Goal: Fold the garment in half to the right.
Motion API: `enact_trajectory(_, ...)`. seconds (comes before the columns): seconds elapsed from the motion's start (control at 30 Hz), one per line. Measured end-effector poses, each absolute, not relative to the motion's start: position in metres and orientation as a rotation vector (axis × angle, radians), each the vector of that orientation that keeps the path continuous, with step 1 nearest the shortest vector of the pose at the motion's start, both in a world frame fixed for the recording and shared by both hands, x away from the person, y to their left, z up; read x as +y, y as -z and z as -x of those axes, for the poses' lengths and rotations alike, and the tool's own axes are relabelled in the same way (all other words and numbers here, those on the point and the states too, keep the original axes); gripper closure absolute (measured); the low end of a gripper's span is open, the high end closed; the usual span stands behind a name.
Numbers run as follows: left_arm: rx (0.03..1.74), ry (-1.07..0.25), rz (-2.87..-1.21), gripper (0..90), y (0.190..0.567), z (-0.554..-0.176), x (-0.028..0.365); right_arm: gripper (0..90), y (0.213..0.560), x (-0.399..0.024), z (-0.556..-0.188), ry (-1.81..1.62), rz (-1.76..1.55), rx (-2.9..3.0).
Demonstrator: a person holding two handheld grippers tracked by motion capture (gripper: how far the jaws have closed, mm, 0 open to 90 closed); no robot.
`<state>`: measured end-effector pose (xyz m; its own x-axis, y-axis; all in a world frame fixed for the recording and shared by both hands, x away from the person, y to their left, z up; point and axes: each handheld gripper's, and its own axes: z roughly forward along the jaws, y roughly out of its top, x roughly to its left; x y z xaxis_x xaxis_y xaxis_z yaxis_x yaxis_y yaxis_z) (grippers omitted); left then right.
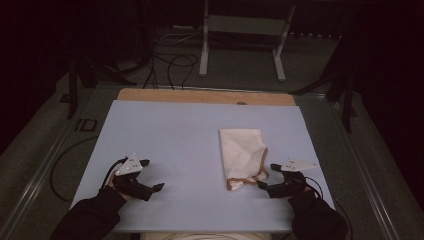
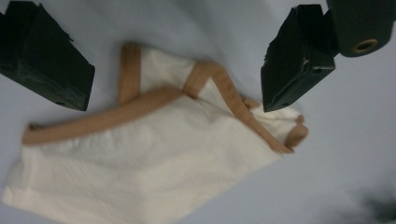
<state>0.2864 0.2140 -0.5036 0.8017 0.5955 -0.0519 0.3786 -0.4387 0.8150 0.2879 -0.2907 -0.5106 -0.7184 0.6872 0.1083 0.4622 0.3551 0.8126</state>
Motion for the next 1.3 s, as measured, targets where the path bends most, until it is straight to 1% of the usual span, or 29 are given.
enact_trajectory(0.17,0.718,-0.304,-2.081,0.1,0.504,-0.287,0.214,9.6,0.520,-0.294,-0.286,-1.273,-1.047,2.363)
enact_trajectory(0.9,0.708,-0.328,-2.113,0.1,0.504,-0.278,0.215,9.6,0.516,-0.291,-0.287,-1.262,-1.011,2.326)
enact_trajectory(1.03,0.715,-0.340,-2.115,0.1,0.503,-0.273,0.222,9.6,0.516,-0.290,-0.286,-1.268,-1.001,2.324)
enact_trajectory(1.17,0.760,-0.344,-2.096,0.1,0.505,-0.271,0.234,9.6,0.515,-0.291,-0.286,-1.266,-1.006,2.320)
enact_trajectory(1.3,0.762,-0.345,-2.083,0.1,0.504,-0.271,0.234,9.6,0.514,-0.291,-0.286,-1.265,-1.006,2.318)
